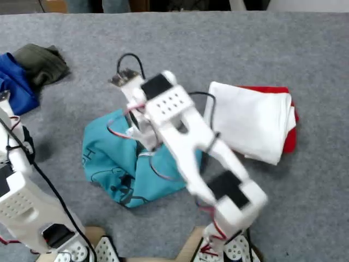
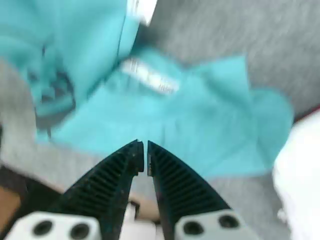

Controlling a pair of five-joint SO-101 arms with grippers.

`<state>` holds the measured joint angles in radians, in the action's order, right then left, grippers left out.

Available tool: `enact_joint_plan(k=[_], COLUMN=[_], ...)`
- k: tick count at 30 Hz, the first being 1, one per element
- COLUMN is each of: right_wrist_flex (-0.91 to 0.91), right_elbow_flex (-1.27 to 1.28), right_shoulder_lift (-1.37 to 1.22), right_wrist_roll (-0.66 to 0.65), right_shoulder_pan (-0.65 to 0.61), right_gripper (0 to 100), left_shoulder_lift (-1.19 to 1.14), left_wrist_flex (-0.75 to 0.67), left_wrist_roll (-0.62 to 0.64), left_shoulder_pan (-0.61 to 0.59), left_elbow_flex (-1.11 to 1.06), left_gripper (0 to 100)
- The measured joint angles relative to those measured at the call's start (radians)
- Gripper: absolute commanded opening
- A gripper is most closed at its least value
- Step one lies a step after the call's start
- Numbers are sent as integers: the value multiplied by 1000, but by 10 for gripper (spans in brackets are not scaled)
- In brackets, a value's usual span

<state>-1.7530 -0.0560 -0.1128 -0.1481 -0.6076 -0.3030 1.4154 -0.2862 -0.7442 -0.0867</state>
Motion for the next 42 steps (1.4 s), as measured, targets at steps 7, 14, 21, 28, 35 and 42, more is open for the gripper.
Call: enact_joint_plan(k=[7,14,21,28,35,42], right_wrist_flex=[269,474,453,244,224,345], right_elbow_flex=[316,333,331,358,732,1168], right_shoulder_lift=[118,-74,-144,193,703,1229], right_wrist_roll=[17,72,74,43,-163,-440], right_shoulder_pan=[2,20,115,130,153,365], right_gripper=[364,201,12,15,15,110], left_shoulder_lift=[0,106,236,241,241,241], left_wrist_flex=[75,166,140,-29,-84,-92], left_wrist_roll=[0,81,129,267,431,483], left_shoulder_pan=[201,330,393,482,585,743], left_elbow_flex=[37,91,15,-166,-161,-118], left_gripper=[126,166,167,168,170,171])
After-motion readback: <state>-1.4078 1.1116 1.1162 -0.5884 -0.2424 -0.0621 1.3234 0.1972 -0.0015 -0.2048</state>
